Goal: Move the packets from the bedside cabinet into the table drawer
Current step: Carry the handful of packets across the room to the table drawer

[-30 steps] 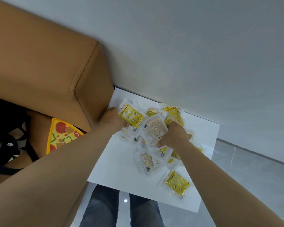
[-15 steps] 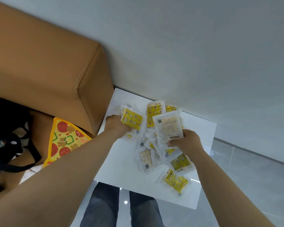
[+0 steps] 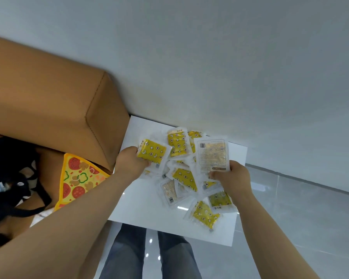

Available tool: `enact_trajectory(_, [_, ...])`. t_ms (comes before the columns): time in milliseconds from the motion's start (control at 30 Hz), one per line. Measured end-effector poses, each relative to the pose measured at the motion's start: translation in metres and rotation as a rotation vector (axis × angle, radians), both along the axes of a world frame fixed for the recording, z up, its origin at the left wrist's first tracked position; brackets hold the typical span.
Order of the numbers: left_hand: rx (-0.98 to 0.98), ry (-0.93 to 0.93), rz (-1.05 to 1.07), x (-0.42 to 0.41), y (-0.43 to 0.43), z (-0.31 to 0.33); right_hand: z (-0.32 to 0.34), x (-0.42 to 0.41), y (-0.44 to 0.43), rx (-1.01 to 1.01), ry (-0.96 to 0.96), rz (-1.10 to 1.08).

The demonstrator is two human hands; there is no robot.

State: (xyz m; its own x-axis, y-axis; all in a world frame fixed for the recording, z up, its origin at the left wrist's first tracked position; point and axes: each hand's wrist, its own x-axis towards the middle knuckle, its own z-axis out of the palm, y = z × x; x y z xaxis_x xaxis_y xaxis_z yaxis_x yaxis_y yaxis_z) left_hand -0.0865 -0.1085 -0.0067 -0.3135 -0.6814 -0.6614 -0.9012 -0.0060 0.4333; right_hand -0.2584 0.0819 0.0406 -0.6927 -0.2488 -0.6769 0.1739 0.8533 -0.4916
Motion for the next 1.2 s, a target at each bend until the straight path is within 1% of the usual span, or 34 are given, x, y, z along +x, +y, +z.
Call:
enact_trajectory(167, [-0.035, 0.115, 0.016, 0.009, 0.008, 0.065, 0.056, 0.007, 0.003, -0.099, 0.07, -0.039])
enact_trajectory(333, [-0.041, 0.28, 0.053, 0.007, 0.015, 0.14, 0.13, 0.016, 0.007, -0.206, 0.153, -0.096])
enact_trajectory(400, [-0.046, 0.34, 0.042, 0.005, 0.017, 0.17, 0.16, 0.022, 0.01, -0.254, 0.192, -0.155])
enact_trajectory(633, [-0.102, 0.62, -0.138, -0.009, 0.022, 0.278, 0.258, 0.052, 0.03, -0.436, 0.37, -0.394])
enact_trajectory(833, [-0.044, 0.799, -0.186, -0.021, 0.036, 0.358, 0.341, 0.069, 0.056, -0.55, 0.572, -0.512])
enact_trajectory(967, [-0.008, 0.943, -0.279, -0.038, 0.061, 0.412, 0.398, 0.072, 0.082, -0.643, 0.697, -0.575])
enact_trajectory(1200, [0.028, 1.122, -0.453, -0.066, 0.126, 0.491, 0.478, 0.083, 0.157, -0.759, 0.902, -0.684])
